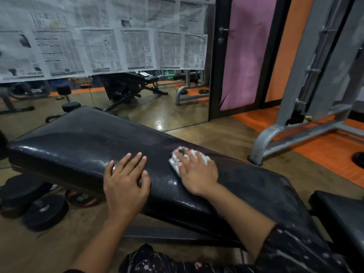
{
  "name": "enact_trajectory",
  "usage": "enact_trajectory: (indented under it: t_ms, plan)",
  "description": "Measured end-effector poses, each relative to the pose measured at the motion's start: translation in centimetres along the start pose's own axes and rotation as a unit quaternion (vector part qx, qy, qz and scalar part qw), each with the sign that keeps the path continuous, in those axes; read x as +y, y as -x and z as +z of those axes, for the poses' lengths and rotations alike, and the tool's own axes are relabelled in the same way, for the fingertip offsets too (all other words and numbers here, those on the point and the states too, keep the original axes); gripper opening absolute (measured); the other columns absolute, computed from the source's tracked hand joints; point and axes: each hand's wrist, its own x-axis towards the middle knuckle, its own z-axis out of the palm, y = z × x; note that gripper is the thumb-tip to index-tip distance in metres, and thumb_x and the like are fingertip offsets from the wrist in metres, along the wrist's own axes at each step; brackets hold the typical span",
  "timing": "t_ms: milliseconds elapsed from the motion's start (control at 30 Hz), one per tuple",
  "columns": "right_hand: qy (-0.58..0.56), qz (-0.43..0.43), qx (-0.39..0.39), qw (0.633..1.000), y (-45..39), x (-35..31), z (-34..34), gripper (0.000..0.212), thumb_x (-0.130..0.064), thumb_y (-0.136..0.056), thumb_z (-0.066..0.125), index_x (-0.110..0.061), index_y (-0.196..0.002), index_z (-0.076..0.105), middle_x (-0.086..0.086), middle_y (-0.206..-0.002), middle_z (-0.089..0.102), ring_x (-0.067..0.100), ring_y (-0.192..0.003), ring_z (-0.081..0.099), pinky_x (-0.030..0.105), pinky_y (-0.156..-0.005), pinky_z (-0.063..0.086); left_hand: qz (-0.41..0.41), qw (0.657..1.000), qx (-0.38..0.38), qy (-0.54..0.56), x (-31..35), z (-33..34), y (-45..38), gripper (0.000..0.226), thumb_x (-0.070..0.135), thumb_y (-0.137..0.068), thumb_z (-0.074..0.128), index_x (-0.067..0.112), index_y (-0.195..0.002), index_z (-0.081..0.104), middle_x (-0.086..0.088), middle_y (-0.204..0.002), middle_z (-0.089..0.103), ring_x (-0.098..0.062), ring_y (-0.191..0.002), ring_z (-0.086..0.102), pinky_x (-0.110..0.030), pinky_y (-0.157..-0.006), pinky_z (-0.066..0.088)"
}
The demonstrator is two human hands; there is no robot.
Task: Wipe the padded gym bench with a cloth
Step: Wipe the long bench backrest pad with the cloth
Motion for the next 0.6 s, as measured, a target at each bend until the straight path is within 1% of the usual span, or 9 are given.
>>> enact_trajectory:
  t_ms: [67, 133, 200, 233, 300, 367, 400, 467, 600]
  plan:
    - [-0.002, -0.071, 0.017, 0.997, 2.6, -1.3, 0.1, 0.049, -0.045, -0.099, 0.018, -0.049, -0.147, 0.012, -0.012, -0.161, 0.008, 0.021, -0.149, 0.003, 0.054, -0.116, 0.006, 0.014, 1.000, 0.020, 0.005, -0.3, 0.3, 0.1, 0.040, 0.031, -0.089, 0.044, 0.018, -0.117, 0.068, 0.004, -0.126, 0.063, -0.016, -0.125, 0.052, -0.046, -0.106, 0.033]
    - [-0.011, -0.149, 0.022, 0.988, 5.7, -0.5, 0.1, 0.051, -0.051, -0.096, 0.014, -0.053, -0.146, 0.008, -0.016, -0.161, 0.006, 0.016, -0.149, -0.001, 0.048, -0.118, 0.002, 0.031, 0.999, 0.039, 0.008, -0.5, 0.6, 0.2, 0.040, 0.030, -0.088, 0.043, 0.017, -0.117, 0.068, 0.002, -0.125, 0.063, -0.018, -0.124, 0.053, -0.047, -0.102, 0.036]
    - [-0.023, -0.172, 0.006, 0.985, 7.1, 1.7, -0.3, 0.050, -0.055, -0.094, 0.011, -0.057, -0.144, 0.008, -0.020, -0.160, 0.006, 0.009, -0.149, -0.001, 0.042, -0.118, 0.001, 0.038, 0.998, 0.056, 0.011, -0.7, 0.7, 0.3, 0.040, 0.029, -0.089, 0.042, 0.016, -0.116, 0.069, 0.001, -0.124, 0.064, -0.019, -0.125, 0.052, -0.047, -0.101, 0.036]
    - [-0.025, -0.150, 0.005, 0.988, 6.7, 3.2, -0.4, 0.051, -0.056, -0.092, 0.009, -0.057, -0.144, 0.010, -0.021, -0.160, 0.008, 0.008, -0.149, 0.001, 0.041, -0.118, 0.003, 0.039, 0.997, 0.063, 0.012, -0.6, 0.8, 0.4, 0.041, 0.029, -0.089, 0.041, 0.015, -0.116, 0.069, 0.001, -0.123, 0.064, -0.019, -0.125, 0.052, -0.046, -0.101, 0.036]
    - [-0.020, -0.063, 0.009, 0.998, 4.2, 5.5, -0.6, 0.056, -0.059, -0.089, 0.006, -0.055, -0.144, 0.017, -0.020, -0.159, 0.013, 0.010, -0.148, 0.007, 0.042, -0.118, 0.009, 0.037, 0.996, 0.074, 0.014, -0.5, 0.9, 0.5, 0.041, 0.029, -0.089, 0.041, 0.015, -0.116, 0.069, 0.001, -0.122, 0.065, -0.020, -0.126, 0.052, -0.045, -0.101, 0.035]
    - [-0.013, 0.030, -0.006, 0.999, 0.6, 5.8, -0.8, 0.055, -0.056, -0.092, 0.010, -0.050, -0.146, 0.019, -0.016, -0.160, 0.015, 0.014, -0.148, 0.012, 0.045, -0.117, 0.013, 0.036, 0.996, 0.080, 0.015, -0.4, 0.9, 0.5, 0.041, 0.029, -0.089, 0.041, 0.015, -0.115, 0.069, 0.001, -0.122, 0.065, -0.021, -0.126, 0.051, -0.044, -0.102, 0.033]
    - [-0.011, 0.046, -0.010, 0.999, -0.7, 5.1, -0.7, 0.052, -0.053, -0.095, 0.013, -0.049, -0.146, 0.019, -0.015, -0.160, 0.014, 0.017, -0.148, 0.013, 0.048, -0.116, 0.015, 0.036, 0.996, 0.082, 0.016, -0.4, 0.9, 0.5, 0.041, 0.029, -0.089, 0.040, 0.015, -0.115, 0.069, 0.000, -0.122, 0.065, -0.021, -0.127, 0.051, -0.044, -0.102, 0.033]
    - [-0.008, 0.013, 0.001, 1.000, -1.5, 2.4, -0.1, 0.048, -0.047, -0.099, 0.019, -0.046, -0.147, 0.019, -0.013, -0.161, 0.013, 0.021, -0.148, 0.013, 0.053, -0.115, 0.015, 0.035, 0.996, 0.085, 0.012, -0.3, 1.0, 0.5, 0.042, 0.029, -0.089, 0.040, 0.014, -0.115, 0.069, 0.000, -0.122, 0.065, -0.021, -0.127, 0.051, -0.044, -0.102, 0.033]
    - [-0.034, -0.136, 0.012, 0.990, 4.6, -1.2, 0.1, 0.048, -0.043, -0.101, 0.024, -0.049, -0.147, 0.014, -0.015, -0.161, 0.007, 0.017, -0.149, -0.002, 0.051, -0.117, -0.001, 0.042, 0.995, 0.089, 0.003, -0.5, 1.1, 0.4, 0.042, 0.028, -0.089, 0.040, 0.013, -0.115, 0.069, -0.001, -0.122, 0.065, -0.022, -0.126, 0.051, -0.045, -0.101, 0.033]
